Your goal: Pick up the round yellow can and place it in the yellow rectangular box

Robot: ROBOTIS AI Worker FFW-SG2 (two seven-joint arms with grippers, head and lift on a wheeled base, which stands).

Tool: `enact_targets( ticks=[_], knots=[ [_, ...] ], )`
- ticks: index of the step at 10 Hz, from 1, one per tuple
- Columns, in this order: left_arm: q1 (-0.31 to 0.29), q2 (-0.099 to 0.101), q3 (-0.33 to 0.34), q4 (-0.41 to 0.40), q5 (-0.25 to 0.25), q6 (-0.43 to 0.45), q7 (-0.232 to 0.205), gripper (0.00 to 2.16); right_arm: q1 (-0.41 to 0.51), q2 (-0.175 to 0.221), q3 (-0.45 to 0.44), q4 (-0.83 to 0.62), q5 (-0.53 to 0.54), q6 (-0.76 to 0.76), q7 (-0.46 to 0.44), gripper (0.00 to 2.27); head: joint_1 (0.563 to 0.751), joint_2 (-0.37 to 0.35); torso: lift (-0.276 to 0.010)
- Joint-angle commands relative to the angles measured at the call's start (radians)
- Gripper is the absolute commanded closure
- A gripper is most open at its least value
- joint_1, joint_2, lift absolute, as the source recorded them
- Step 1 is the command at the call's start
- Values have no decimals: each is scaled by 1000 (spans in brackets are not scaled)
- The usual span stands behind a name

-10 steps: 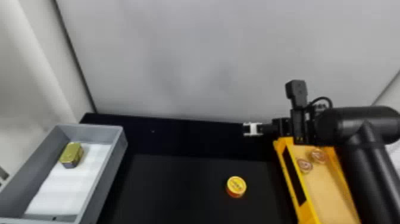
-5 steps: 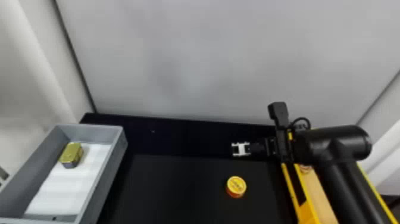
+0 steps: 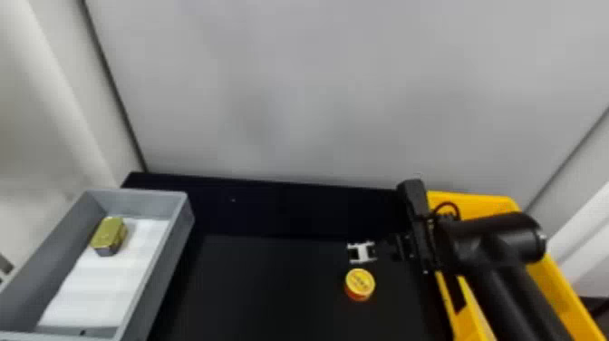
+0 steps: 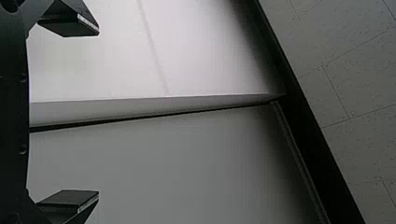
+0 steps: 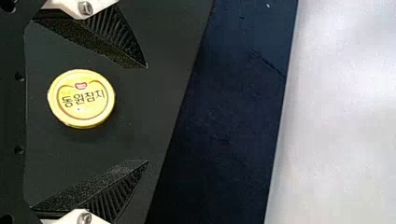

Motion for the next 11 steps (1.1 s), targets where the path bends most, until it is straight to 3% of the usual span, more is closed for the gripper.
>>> enact_targets(
  ticks=[1,7,11],
  knots=[
    [2,0,5,-1,-1,-5,-3,58,11,18,13,66,43,-68,33,36,694,-77,-8],
    [8,1,12,1,1,-14,-9,58,27,91,31,136,387,-156,198,38,694,-78,-8],
    [8,-2,11,1,-1,-14,-10,58,45,94,27,136,393,-159,201,42,694,-78,-8]
  ],
)
